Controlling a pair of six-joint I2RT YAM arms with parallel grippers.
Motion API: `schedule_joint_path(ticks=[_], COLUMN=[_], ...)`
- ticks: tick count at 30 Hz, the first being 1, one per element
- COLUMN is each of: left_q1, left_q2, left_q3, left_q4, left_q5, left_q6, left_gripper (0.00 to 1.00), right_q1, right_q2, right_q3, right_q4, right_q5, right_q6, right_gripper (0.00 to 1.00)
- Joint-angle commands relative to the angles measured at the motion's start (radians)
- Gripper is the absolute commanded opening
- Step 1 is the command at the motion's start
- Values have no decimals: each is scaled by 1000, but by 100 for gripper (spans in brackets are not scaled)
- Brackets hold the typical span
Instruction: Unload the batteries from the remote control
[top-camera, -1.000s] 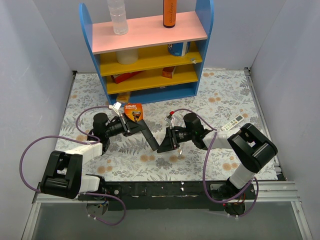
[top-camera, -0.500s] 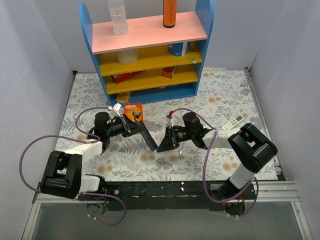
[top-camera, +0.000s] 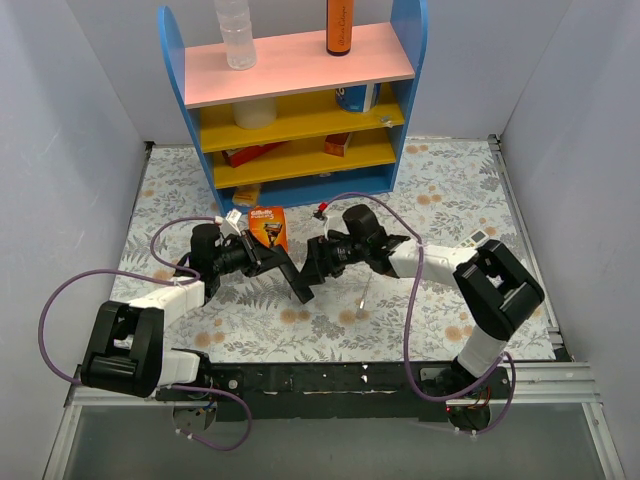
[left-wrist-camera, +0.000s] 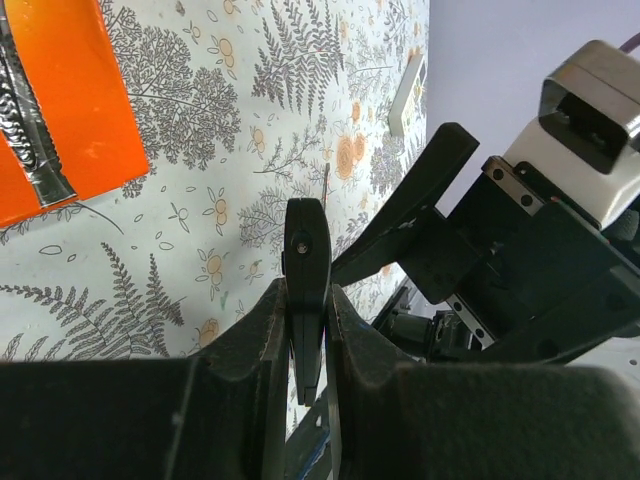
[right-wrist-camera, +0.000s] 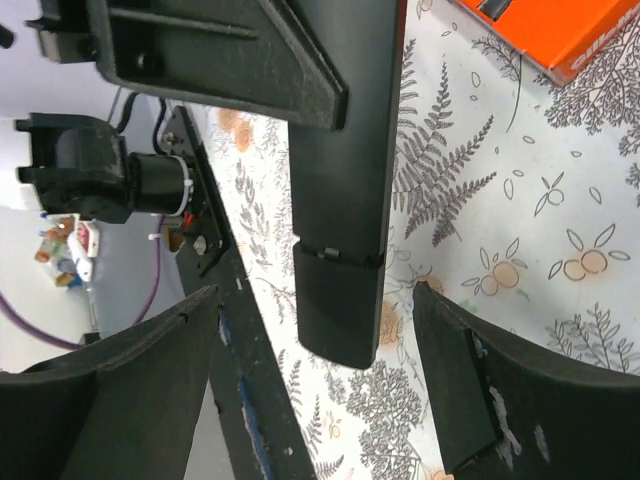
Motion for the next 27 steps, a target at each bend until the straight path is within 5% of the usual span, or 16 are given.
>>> schedule_joint_path(ticks=[1,7,15,27], left_q1=[4,4,4,4], left_q2=[-2,7,7,-2], left_q3=[37,47,75,95], left_q4=[-38,-68,-157,-295], left_q5=[-22,-35,-81,-125], left_q6=[6,2,35,92], left_gripper=[0,0,0,0], right_q1=[38,79,84,84], right_q2=[68,107,82,56], right_q3=[91,137,95,46], right_q4=[-130,-172,-173,-143], right_q5=[59,115,180,169], right_q6=[-134,-165,-149,-123], right_gripper=[83,82,63,61])
